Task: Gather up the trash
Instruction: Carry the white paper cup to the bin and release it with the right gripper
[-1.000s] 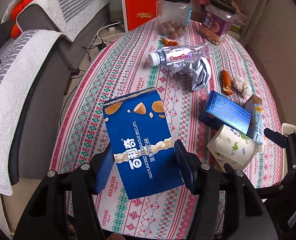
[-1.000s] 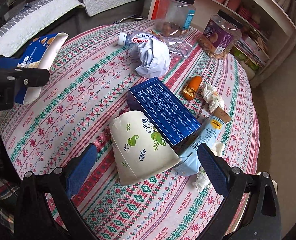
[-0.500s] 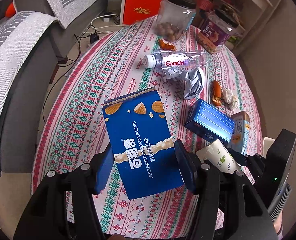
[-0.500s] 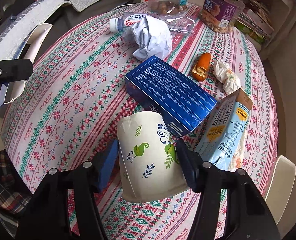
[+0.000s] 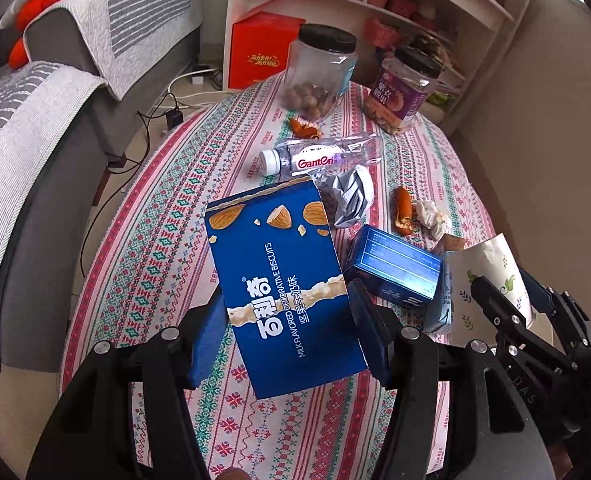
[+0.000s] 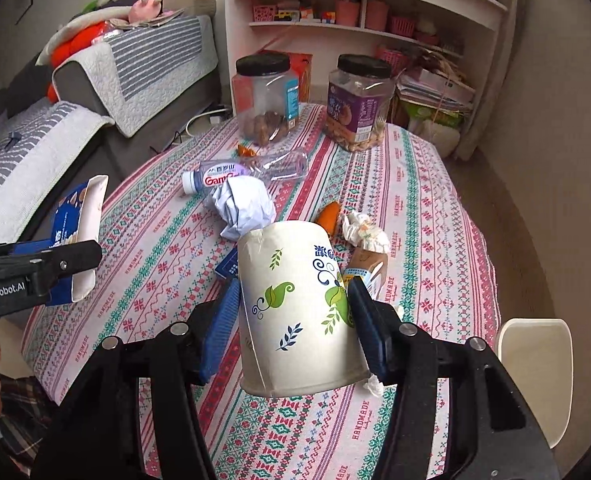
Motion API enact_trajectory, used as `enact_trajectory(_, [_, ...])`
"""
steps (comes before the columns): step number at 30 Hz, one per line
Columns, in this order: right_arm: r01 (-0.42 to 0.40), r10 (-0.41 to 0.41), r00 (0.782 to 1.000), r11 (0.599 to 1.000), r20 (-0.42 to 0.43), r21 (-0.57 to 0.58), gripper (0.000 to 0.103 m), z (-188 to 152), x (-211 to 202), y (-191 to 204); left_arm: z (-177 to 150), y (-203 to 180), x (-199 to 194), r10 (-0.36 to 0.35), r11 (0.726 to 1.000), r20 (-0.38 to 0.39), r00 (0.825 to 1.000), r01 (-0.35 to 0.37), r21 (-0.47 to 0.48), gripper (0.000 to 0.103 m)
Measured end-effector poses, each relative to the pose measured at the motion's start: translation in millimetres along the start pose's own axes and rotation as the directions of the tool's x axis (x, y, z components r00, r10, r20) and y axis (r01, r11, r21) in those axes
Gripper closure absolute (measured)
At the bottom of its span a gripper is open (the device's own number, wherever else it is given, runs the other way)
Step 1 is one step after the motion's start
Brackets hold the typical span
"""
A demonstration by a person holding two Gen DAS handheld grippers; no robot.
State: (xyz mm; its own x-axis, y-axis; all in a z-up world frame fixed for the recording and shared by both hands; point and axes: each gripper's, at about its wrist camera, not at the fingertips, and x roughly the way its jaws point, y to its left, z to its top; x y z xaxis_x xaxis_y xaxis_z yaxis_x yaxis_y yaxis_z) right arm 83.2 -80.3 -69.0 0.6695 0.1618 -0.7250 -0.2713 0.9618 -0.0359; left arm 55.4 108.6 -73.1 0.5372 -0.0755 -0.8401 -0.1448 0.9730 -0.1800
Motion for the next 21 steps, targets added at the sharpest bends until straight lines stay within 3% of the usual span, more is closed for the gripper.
enact_trajectory(8, [0.061,-0.066,0.990,0.997,0.122,0.041,0.050,5,-21,-16,1,-29,-7,0.009,0.999,0.092,0.996,-0.014,0.052,0.044])
enact_trajectory(21, [0.103,-0.117,0.981,0.990,0.157,0.094,0.049,-1,-40,-45,-3,-68,-20,-0.029,0.994,0.219,0.975,0.006,0.105,0.044])
